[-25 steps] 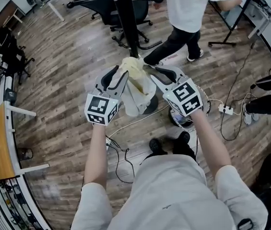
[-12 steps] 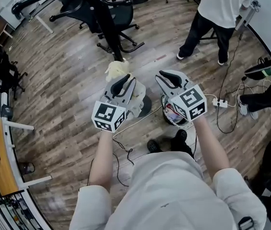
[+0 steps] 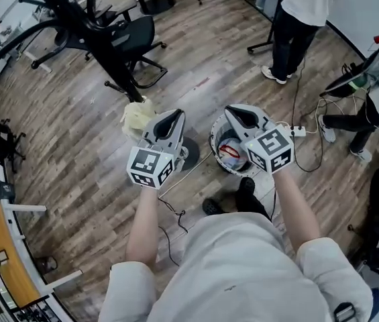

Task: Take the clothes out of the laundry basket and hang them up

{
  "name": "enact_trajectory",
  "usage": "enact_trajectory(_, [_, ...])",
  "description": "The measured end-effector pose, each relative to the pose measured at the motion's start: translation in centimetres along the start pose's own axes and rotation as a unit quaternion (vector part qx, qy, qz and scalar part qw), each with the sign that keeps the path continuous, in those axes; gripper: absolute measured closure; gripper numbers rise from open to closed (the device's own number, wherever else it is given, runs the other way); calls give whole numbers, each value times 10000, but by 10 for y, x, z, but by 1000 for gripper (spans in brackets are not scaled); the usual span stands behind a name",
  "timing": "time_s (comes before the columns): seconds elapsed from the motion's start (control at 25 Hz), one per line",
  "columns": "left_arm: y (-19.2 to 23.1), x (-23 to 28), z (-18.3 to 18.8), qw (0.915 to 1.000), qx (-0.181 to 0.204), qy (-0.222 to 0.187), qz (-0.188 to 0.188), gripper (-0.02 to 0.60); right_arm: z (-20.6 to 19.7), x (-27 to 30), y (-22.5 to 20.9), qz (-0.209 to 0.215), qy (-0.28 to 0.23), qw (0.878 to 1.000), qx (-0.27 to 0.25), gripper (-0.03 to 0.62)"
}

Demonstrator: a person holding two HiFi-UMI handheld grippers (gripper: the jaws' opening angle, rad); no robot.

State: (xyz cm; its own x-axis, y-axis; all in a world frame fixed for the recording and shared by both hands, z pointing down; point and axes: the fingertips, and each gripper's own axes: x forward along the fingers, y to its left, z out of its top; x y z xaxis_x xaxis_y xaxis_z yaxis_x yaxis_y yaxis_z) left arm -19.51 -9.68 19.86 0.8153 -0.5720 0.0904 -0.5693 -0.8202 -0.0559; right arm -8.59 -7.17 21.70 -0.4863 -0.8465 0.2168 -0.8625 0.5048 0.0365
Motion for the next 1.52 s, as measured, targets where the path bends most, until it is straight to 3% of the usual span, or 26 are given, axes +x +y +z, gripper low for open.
enact_trajectory(0.44, [-54,83,2,9971,5,65,-765,548,-25,-60,-78,-753,101,9967,272,586])
enact_trajectory(0.76, [-84,128,-9,9951,-36,245,-953,549,-49,-85,-126,-945,264,9945,371,586])
enact_trajectory(1.12, [-101,173,-39,9942,-268,653,-814,549,-92,-87,-165,-674,593,9941,611,586])
enact_trajectory(1.52, [-126,210,-106,9882,-722,1235,-554,549,-170,-80,-191,-162,1168,9904,725,586])
